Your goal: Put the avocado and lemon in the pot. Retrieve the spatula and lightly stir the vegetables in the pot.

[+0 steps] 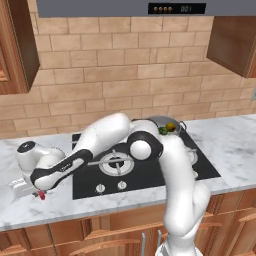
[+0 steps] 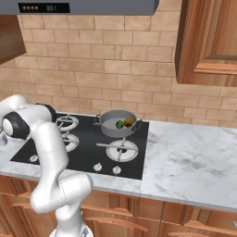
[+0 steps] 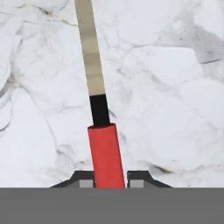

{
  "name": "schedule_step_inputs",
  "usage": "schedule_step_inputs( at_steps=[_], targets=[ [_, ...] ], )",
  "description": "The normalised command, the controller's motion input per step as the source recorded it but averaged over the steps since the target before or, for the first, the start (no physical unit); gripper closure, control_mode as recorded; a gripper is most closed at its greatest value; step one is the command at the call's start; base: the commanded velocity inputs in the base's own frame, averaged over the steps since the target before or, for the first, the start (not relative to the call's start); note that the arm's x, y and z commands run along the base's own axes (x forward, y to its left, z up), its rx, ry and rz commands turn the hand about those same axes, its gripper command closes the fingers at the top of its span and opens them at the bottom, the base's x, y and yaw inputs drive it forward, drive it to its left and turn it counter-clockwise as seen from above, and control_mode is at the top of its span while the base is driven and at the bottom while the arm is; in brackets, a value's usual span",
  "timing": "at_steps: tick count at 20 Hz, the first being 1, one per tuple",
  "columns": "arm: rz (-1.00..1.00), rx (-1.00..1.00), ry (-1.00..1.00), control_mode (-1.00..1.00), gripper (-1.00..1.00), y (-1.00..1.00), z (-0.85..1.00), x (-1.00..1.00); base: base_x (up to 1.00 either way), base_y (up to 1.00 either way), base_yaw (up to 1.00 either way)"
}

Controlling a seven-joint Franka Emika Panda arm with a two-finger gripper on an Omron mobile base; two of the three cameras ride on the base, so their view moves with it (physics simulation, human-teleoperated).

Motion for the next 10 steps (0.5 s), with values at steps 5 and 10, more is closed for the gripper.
schedule_step_inputs(
  at_steps=[5,10],
  targets=[
    [-0.06,0.06,-0.06,-1.0,1.0,-0.6,0.56,-0.17,0.0,0.0,0.0],
    [-0.14,0.1,0.0,-1.0,1.0,-0.6,0.68,-0.19,0.0,0.0,0.0]
  ],
)
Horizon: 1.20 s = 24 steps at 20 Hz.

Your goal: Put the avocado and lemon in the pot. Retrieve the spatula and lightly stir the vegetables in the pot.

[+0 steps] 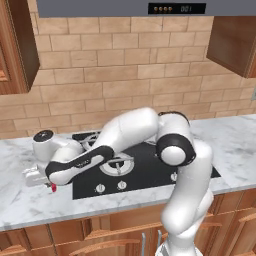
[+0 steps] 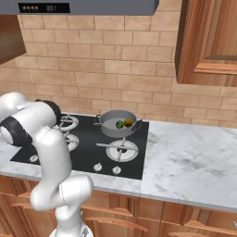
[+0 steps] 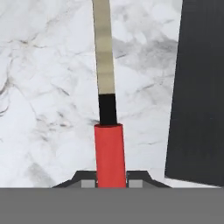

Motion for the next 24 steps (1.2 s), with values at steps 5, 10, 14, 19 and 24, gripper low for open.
schedule_step_inputs(
  at_steps=[5,10,14,19,24],
  targets=[
    [-0.15,0.08,0.0,-1.0,1.0,-0.58,0.7,-0.13,0.0,0.0,0.0],
    [-0.13,0.04,0.0,-1.0,1.0,-0.58,0.65,-0.16,0.0,0.0,0.0],
    [-0.12,0.01,0.0,-1.0,1.0,-0.55,0.66,-0.12,0.0,0.0,0.0],
    [-0.11,0.0,0.0,-1.0,1.0,-0.53,0.63,-0.1,0.0,0.0,0.0],
    [-0.17,0.0,-0.03,-1.0,1.0,-0.53,0.44,-0.02,0.0,0.0,0.0]
  ],
)
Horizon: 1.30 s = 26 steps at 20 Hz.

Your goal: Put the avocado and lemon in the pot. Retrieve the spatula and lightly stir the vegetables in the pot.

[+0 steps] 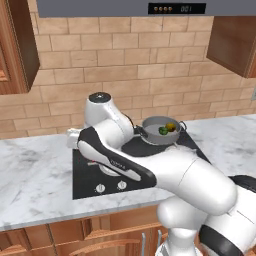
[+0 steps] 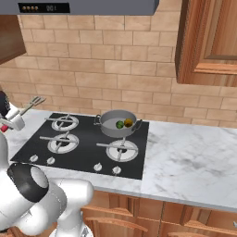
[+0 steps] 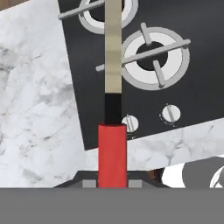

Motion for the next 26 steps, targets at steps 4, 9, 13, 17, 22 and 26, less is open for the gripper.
schedule_step_inputs(
  at_steps=[4,9,13,17,22,26],
  targets=[
    [-0.18,0.0,-0.05,-1.0,1.0,-0.57,0.25,0.02,0.0,0.0,0.0],
    [-0.09,0.0,0.09,-1.0,1.0,-0.61,0.24,0.18,0.0,0.0,0.0],
    [-0.02,0.0,0.21,-1.0,1.0,-0.58,0.33,0.12,0.0,0.0,0.0],
    [0.0,0.02,0.22,-1.0,1.0,-0.52,0.3,0.07,0.0,0.0,0.0],
    [-0.02,0.11,0.2,-1.0,1.0,-0.27,0.11,0.05,0.0,0.0,0.0],
    [-0.01,0.21,0.08,-1.0,1.0,-0.16,0.15,0.01,0.0,0.0,0.0]
  ],
)
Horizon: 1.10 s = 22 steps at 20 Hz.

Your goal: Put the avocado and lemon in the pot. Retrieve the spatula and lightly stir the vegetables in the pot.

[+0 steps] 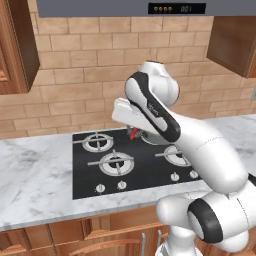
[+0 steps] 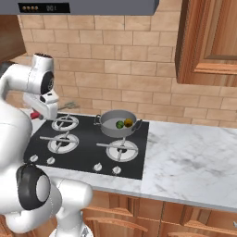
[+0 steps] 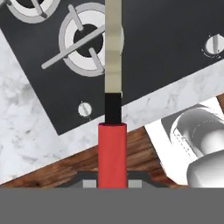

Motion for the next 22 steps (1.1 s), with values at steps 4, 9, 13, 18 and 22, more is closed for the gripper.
schedule_step_inputs(
  at_steps=[4,9,13,18,22],
  targets=[
    [-0.01,0.29,0.16,-1.0,1.0,-0.13,0.29,0.0,0.0,0.0,0.0],
    [-0.22,0.44,0.23,-1.0,1.0,-0.01,0.29,0.02,0.0,0.0,0.0],
    [-0.14,0.5,0.06,-1.0,1.0,-0.02,0.41,0.09,0.0,0.0,0.0],
    [-0.31,0.38,0.07,-1.0,1.0,-0.1,0.51,0.1,0.0,0.0,0.0],
    [-0.74,0.37,0.19,-1.0,1.0,-0.11,0.42,0.0,0.0,0.0,0.0]
  ],
)
